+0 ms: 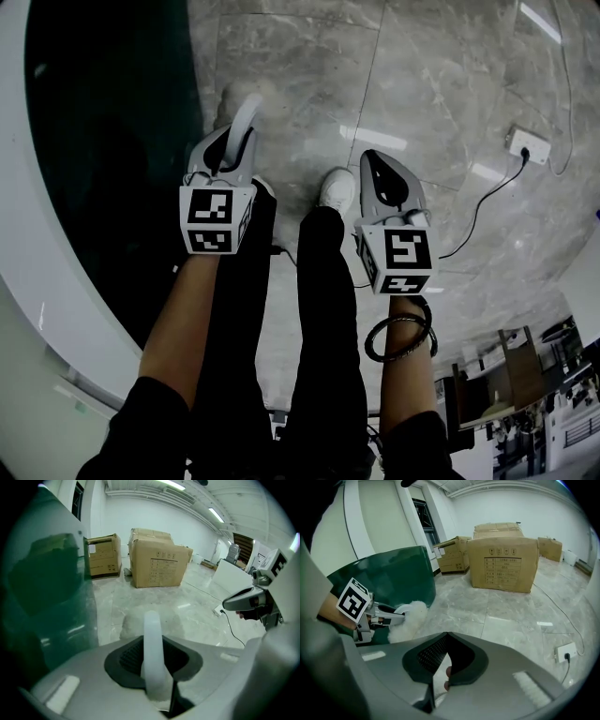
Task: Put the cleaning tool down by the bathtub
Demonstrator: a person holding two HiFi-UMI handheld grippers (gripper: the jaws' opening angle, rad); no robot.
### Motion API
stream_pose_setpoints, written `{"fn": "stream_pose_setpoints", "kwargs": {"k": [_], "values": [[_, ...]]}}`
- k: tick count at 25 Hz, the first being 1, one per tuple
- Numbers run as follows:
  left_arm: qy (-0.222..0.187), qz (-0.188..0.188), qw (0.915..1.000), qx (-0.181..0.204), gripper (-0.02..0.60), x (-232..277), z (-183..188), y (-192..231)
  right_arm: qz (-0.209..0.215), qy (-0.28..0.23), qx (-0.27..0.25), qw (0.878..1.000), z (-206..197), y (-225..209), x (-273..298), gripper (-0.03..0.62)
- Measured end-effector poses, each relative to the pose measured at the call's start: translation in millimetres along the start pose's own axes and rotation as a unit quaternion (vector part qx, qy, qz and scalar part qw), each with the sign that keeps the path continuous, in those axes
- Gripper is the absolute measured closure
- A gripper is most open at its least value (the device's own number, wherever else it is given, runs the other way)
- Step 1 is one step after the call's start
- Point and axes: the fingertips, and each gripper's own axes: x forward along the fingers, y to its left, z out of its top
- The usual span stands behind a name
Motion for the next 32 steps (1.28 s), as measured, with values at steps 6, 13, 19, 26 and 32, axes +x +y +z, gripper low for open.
{"fn": "stream_pose_setpoints", "kwargs": {"k": [6, 13, 19, 26, 32], "values": [[0.009, 0.005, 0.9999, -0.006, 0.489, 26.0, -21.9, 10.7, 0.004, 0.011, 0.003, 1.000, -23.7, -0.8, 20.6, 0.571], [0.025, 0.010, 0.9996, -0.003, 0.489, 47.0, -57.8, 21.3, 0.017, 0.023, 0.001, 1.000, -50.6, 2.4, 45.0, 0.571], [0.037, 0.016, 0.9991, -0.012, 0.488, 65.8, -83.3, 27.8, 0.024, 0.038, -0.004, 0.999, -74.2, -2.1, 65.2, 0.571], [0.035, 0.019, 0.9990, -0.022, 0.488, 87.5, -99.4, 35.5, 0.027, 0.046, -0.009, 0.999, -90.7, -6.3, 87.8, 0.571], [0.036, 0.020, 0.9988, -0.026, 0.488, 106.1, -115.6, 42.2, 0.032, 0.055, -0.021, 0.998, -107.1, -6.7, 104.5, 0.571]]}}
